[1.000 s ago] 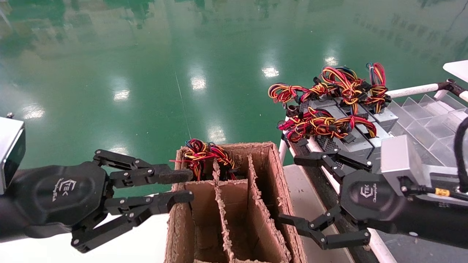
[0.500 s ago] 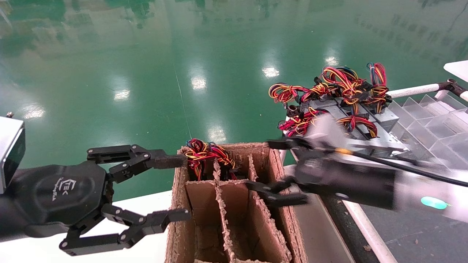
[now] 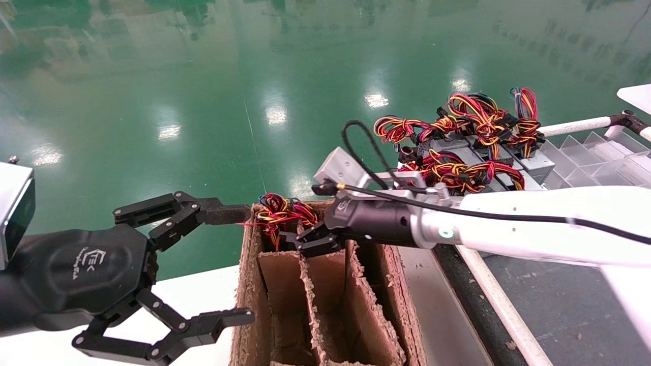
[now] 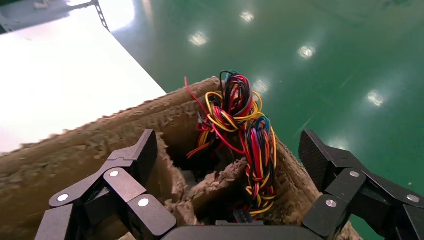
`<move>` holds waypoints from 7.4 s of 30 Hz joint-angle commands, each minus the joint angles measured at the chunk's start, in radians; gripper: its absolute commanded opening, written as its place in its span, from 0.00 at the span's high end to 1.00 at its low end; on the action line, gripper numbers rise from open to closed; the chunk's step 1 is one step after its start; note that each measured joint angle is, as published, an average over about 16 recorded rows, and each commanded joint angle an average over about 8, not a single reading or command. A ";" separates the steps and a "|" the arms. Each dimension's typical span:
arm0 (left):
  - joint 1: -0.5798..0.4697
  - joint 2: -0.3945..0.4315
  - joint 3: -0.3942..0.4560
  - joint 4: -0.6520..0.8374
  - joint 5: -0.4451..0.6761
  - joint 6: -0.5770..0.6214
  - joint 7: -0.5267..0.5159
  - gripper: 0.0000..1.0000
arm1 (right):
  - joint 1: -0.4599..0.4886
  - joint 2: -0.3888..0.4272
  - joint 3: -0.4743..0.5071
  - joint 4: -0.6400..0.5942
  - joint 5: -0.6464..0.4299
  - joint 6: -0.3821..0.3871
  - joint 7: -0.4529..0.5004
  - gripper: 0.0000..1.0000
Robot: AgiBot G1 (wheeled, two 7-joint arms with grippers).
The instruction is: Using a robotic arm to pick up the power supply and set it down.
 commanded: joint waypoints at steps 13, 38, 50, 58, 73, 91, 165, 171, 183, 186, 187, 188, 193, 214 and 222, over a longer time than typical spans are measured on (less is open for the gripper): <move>0.000 0.000 0.000 0.000 0.000 0.000 0.000 0.00 | -0.012 -0.046 -0.013 -0.069 -0.042 0.063 -0.029 1.00; 0.000 0.000 0.001 0.000 0.000 0.000 0.000 0.00 | -0.046 -0.058 0.000 -0.112 -0.023 0.102 -0.148 1.00; 0.000 0.000 0.001 0.000 0.000 0.000 0.000 0.00 | -0.048 -0.063 0.011 -0.138 -0.006 0.112 -0.177 1.00; 0.000 0.000 0.001 0.000 -0.001 0.000 0.000 0.00 | -0.041 -0.047 0.031 -0.156 0.027 0.098 -0.182 1.00; 0.000 0.000 0.001 0.000 -0.001 0.000 0.000 0.00 | 0.005 0.019 0.122 -0.156 0.164 0.046 -0.195 1.00; 0.000 0.000 0.001 0.000 -0.001 0.000 0.001 0.00 | 0.045 0.112 0.247 -0.131 0.346 -0.028 -0.200 1.00; -0.001 -0.001 0.002 0.000 -0.001 -0.001 0.001 0.00 | 0.431 0.570 0.322 -1.067 0.292 -0.410 -0.463 1.00; -0.001 -0.001 0.002 0.000 -0.001 -0.001 0.001 0.00 | 0.435 0.550 0.310 -1.066 0.275 -0.450 -0.475 1.00; -0.001 -0.001 0.002 0.000 -0.002 -0.001 0.001 0.00 | 0.439 0.473 0.302 -1.085 0.265 -0.417 -0.496 1.00; -0.001 -0.001 0.002 0.000 -0.002 -0.001 0.001 0.00 | 0.440 0.457 0.303 -1.091 0.266 -0.404 -0.497 0.70; -0.001 -0.001 0.002 0.000 -0.002 -0.001 0.001 0.00 | 0.440 0.453 0.303 -1.093 0.267 -0.401 -0.497 0.58; -0.001 -0.001 0.002 0.000 -0.002 -0.001 0.001 0.00 | 0.441 0.450 0.304 -1.095 0.268 -0.398 -0.497 0.45; -0.001 -0.001 0.002 0.000 -0.002 -0.001 0.001 0.00 | 0.441 0.441 0.306 -1.103 0.271 -0.392 -0.495 0.00; -0.001 -0.001 0.003 0.000 -0.002 -0.001 0.001 0.00 | 0.461 0.432 0.319 -1.119 0.290 -0.361 -0.482 0.00; -0.001 -0.001 0.003 0.000 -0.002 -0.001 0.002 0.00 | 0.421 0.436 0.338 -1.049 0.343 -0.363 -0.461 0.00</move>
